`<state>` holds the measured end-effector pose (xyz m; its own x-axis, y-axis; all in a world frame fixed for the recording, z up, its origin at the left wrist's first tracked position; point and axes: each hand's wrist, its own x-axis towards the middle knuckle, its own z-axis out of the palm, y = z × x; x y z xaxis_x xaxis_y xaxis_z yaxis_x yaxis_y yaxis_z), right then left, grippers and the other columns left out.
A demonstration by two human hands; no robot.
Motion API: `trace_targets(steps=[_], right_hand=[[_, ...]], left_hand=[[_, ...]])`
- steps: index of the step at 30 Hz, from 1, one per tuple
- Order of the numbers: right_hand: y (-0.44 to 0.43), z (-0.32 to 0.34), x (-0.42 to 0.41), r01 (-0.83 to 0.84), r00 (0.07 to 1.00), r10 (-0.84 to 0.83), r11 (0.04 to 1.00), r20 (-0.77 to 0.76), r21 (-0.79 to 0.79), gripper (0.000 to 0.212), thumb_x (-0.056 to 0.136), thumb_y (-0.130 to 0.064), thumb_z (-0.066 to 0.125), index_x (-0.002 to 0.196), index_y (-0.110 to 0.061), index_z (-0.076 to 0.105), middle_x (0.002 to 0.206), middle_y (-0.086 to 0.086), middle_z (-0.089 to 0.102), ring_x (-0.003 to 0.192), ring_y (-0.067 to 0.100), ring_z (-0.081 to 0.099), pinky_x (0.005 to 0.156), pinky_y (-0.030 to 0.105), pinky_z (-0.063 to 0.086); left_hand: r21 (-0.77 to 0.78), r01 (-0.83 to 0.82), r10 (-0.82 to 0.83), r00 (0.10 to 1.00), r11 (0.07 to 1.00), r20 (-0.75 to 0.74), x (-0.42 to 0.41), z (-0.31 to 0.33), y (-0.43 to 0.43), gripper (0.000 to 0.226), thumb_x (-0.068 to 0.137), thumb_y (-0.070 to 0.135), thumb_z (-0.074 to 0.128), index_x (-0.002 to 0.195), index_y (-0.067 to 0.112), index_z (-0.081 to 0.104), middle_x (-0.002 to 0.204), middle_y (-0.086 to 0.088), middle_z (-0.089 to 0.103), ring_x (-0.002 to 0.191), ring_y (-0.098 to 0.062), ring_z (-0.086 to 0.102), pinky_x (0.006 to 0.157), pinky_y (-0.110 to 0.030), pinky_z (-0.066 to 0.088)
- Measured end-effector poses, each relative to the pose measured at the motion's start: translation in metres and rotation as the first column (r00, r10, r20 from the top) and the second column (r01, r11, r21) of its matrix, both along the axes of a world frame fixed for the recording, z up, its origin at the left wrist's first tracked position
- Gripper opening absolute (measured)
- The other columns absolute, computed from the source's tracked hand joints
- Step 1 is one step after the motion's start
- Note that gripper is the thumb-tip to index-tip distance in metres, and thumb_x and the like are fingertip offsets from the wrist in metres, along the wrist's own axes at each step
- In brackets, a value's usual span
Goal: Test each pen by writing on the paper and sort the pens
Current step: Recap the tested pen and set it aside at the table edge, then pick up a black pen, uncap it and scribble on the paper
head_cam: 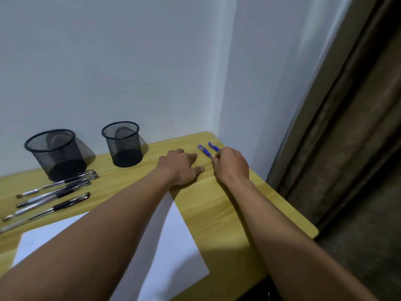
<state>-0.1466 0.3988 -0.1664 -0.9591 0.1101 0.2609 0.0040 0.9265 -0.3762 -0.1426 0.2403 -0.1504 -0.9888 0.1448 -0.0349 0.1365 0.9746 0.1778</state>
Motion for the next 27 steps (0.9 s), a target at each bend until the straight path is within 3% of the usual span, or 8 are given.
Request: trace_targets(steps=[3,6,12,16,22,27], right_hand=[[0.000,-0.003,0.001,-0.007,1.000,0.007,1.000,-0.006,0.031,0.027,0.100,-0.031,0.056,0.099,-0.012,0.075,0.100,0.008,0.072,0.094,0.030,0.065,0.069,0.033,0.048],[0.000,0.001,0.009,-0.019,0.998,0.021,0.999,-0.053,0.039,0.027,0.100,-0.030,0.056,0.109,-0.011,0.074,0.109,0.009,0.071,0.103,0.029,0.064,0.077,0.038,0.053],[-0.006,0.031,0.027,-0.093,0.993,0.093,0.996,-0.067,-0.003,0.025,0.098,-0.021,0.054,0.114,-0.013,0.072,0.107,0.007,0.071,0.098,0.030,0.064,0.078,0.038,0.055],[-0.031,0.052,0.042,-0.234,0.972,0.234,0.971,-0.010,-0.041,0.033,0.095,-0.026,0.057,0.123,-0.015,0.071,0.119,0.007,0.072,0.112,0.031,0.065,0.088,0.036,0.054],[-0.098,0.059,0.074,-0.474,0.875,0.477,0.879,0.077,-0.055,0.031,0.094,-0.030,0.062,0.120,-0.016,0.071,0.122,0.007,0.072,0.116,0.028,0.063,0.095,0.037,0.053],[-0.168,0.049,0.098,-0.649,0.746,0.652,0.758,0.134,-0.073,0.032,0.095,-0.025,0.063,0.124,-0.014,0.069,0.127,0.009,0.070,0.119,0.028,0.063,0.099,0.038,0.051]], left_hand=[[-0.021,0.003,-0.003,1.000,1.000,-0.018,0.001,-0.004,0.001,0.065,0.089,0.070,0.037,0.143,0.037,0.043,0.150,-0.008,0.041,0.139,-0.031,0.035,0.108,-0.050,0.034],[-0.010,0.017,-0.017,1.000,1.000,-0.016,0.003,-0.005,-0.003,0.063,0.089,0.069,0.039,0.140,0.033,0.047,0.146,-0.009,0.045,0.136,-0.030,0.039,0.106,-0.048,0.037],[0.180,-0.014,0.024,0.998,0.984,-0.055,0.022,0.009,-0.020,0.066,0.089,0.057,0.053,0.145,0.023,0.046,0.148,-0.007,0.046,0.136,-0.026,0.043,0.107,-0.039,0.040],[0.232,-0.043,0.078,0.986,0.972,-0.145,0.054,0.025,-0.048,0.057,0.090,0.044,0.060,0.140,0.018,0.053,0.140,-0.007,0.057,0.127,-0.024,0.054,0.102,-0.035,0.045],[0.260,-0.134,0.204,0.942,0.956,-0.267,0.126,0.036,-0.119,0.043,0.086,0.035,0.063,0.125,0.017,0.066,0.125,-0.004,0.068,0.116,-0.024,0.061,0.096,-0.036,0.050],[0.257,-0.279,0.347,0.896,0.925,-0.277,0.177,0.032,-0.189,0.027,0.086,0.028,0.062,0.108,0.017,0.072,0.105,-0.006,0.073,0.100,-0.028,0.065,0.080,-0.034,0.052]])
